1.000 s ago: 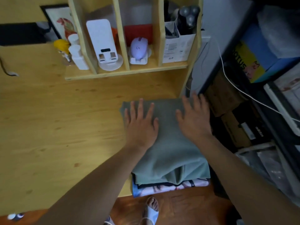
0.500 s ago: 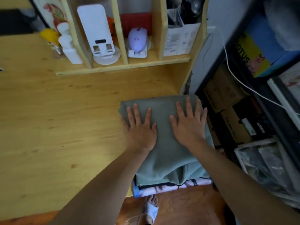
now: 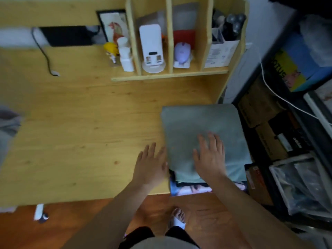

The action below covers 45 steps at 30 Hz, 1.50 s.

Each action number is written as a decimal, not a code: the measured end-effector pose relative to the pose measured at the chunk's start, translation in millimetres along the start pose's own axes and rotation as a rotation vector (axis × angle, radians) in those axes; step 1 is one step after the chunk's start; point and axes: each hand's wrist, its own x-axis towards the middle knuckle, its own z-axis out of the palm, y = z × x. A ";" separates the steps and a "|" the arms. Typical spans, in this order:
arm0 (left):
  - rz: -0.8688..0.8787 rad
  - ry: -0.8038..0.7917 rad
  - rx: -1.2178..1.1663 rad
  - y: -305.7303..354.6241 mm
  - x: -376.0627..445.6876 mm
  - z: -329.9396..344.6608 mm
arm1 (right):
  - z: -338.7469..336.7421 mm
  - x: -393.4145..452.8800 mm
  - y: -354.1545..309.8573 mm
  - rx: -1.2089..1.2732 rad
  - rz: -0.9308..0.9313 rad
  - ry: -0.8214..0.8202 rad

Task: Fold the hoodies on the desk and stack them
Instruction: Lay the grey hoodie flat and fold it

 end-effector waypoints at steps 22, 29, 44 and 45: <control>-0.735 0.199 -0.807 -550.1 -337.9 -14.0 | 106.7 -123.4 -589.9 0.221 -0.464 -0.604; -0.686 0.196 -0.542 -638.3 -290.9 -50.9 | 109.8 -81.6 -658.2 0.269 -0.446 -0.563; -0.594 0.137 0.053 -849.3 -217.7 -41.6 | 132.7 -67.0 -737.3 0.260 -0.124 -0.446; -0.578 0.074 0.041 -858.8 -213.3 -39.2 | 136.7 -74.9 -740.5 0.262 -0.092 -0.439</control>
